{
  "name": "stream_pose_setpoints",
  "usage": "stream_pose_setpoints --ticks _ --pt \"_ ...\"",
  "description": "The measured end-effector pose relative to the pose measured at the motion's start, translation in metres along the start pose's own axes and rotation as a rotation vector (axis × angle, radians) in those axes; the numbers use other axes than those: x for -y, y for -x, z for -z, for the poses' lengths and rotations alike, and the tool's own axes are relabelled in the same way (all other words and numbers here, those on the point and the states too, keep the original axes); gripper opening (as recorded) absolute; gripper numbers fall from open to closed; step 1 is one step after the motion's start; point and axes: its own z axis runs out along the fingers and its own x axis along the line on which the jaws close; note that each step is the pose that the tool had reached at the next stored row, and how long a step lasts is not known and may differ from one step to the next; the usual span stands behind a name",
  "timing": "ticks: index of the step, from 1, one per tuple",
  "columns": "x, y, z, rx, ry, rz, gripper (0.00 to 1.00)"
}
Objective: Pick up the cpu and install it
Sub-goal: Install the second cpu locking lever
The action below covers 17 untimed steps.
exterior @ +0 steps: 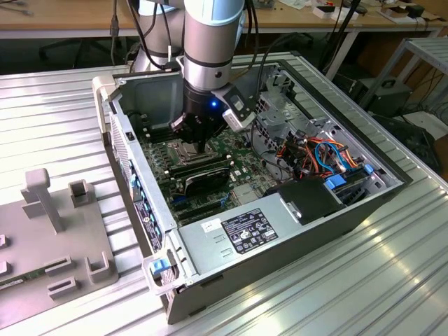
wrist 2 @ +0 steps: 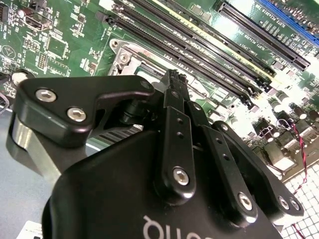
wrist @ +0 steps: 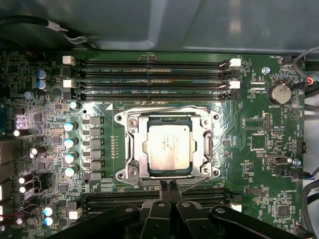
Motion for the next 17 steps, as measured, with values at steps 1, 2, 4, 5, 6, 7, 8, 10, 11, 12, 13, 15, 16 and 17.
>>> stream_pose_setpoints --ticks 1,2,4,5,6,7,8,10,11,12,13,15,16,17 --pt "0.0 0.0 0.0 0.0 0.0 0.0 0.11" --pt "0.0 0.0 0.0 0.0 0.0001 0.0 0.11" --pt "0.0002 -0.0001 0.0 0.0001 0.0 0.0 0.11" --pt "0.0004 -0.0002 0.0 0.0001 0.0 0.0 0.11" --pt "0.0008 -0.0004 0.0 0.0 0.0 0.0 0.11" --pt "0.0012 -0.0006 0.0 0.0001 0.0 0.0 0.11" --pt "0.0015 -0.001 0.0 0.0001 0.0001 0.0 0.11" --pt "0.0016 -0.0021 0.0001 0.0001 0.0001 0.0 0.11" --pt "0.0017 -0.0028 0.0002 0.0 0.0 0.0 0.11" --pt "0.0017 -0.0035 0.0002 0.0 0.0 0.0 0.11" --pt "0.0017 -0.0042 0.0002 0.0001 0.0001 0.0 0.11" --pt "0.0018 -0.0066 0.0002 0.0 0.0 0.0 0.11" --pt "0.0018 -0.007 0.0001 0.0 0.0 0.0 0.11" --pt "0.0018 -0.0073 0.0 0.0 0.0 0.0 0.11"
